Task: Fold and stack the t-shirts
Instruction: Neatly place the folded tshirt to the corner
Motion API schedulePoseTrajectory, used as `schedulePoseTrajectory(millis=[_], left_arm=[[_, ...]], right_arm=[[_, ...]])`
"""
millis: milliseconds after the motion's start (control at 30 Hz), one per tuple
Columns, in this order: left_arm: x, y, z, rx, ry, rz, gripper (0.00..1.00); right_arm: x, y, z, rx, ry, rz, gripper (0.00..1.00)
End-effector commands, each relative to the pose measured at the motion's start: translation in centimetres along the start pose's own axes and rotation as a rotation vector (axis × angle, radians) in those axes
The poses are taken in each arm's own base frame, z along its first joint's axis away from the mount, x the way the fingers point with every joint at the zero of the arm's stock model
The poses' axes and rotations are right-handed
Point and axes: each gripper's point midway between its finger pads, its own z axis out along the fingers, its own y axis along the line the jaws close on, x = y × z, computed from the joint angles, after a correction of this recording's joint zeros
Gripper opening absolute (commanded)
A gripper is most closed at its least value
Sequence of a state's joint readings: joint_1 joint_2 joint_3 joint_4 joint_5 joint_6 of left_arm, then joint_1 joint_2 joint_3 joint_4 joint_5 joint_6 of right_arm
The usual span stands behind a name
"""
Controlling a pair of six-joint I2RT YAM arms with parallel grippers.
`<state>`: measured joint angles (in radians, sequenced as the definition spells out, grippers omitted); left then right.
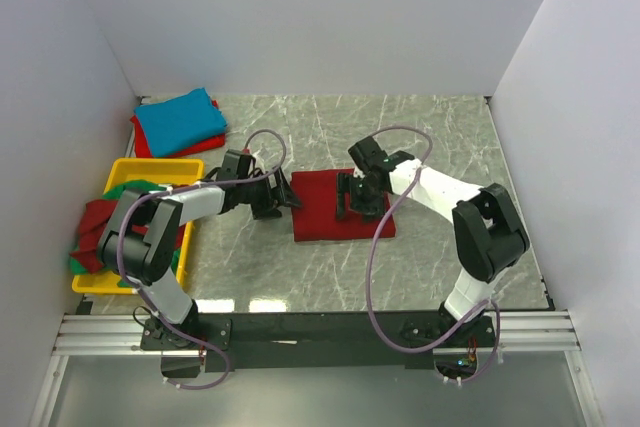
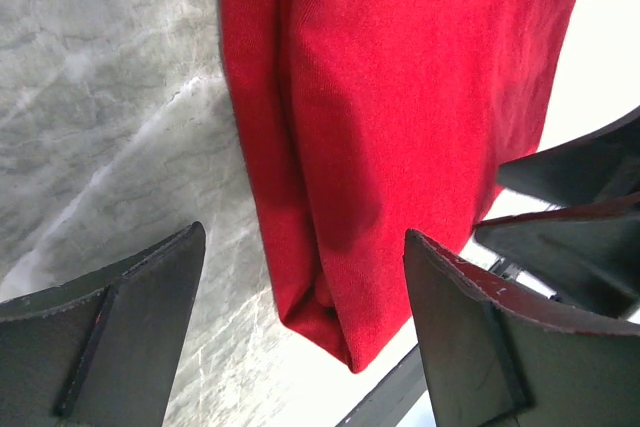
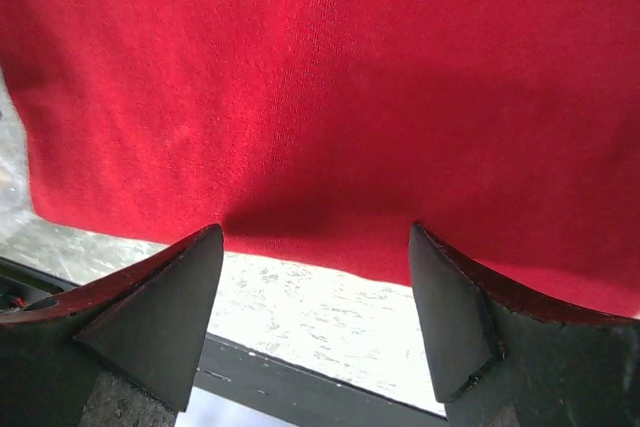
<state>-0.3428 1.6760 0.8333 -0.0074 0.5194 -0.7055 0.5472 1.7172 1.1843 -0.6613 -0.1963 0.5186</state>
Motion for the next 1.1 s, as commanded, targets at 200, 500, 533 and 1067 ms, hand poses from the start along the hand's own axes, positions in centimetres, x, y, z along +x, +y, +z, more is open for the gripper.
schedulePoseTrajectory(millis=[200,500,533,1067], left_arm=[[-0.2,-1.3,1.1,0.052,-0.03,-0.001,0.84],[0.4,1.0,1.7,-0.077,-0.071,-0.064,0.74],[0.2,1.4,1.7,-0.098,-0.097,-0.069,0.74],[3.8,4.6,6.2,-0.189,-0.056,-0.092,0.66]], right_arm=[[3.0,-1.8,3.7,0.065,0.074,0.028,0.8],[3.4,-2.2,4.5,0.079,0.09,0.031,0.8],[3.3,-2.2,4.4,0.079,0.089,0.031,0.8],[3.7,-1.9,3.7,0.051,0.094,0.015,0.8]])
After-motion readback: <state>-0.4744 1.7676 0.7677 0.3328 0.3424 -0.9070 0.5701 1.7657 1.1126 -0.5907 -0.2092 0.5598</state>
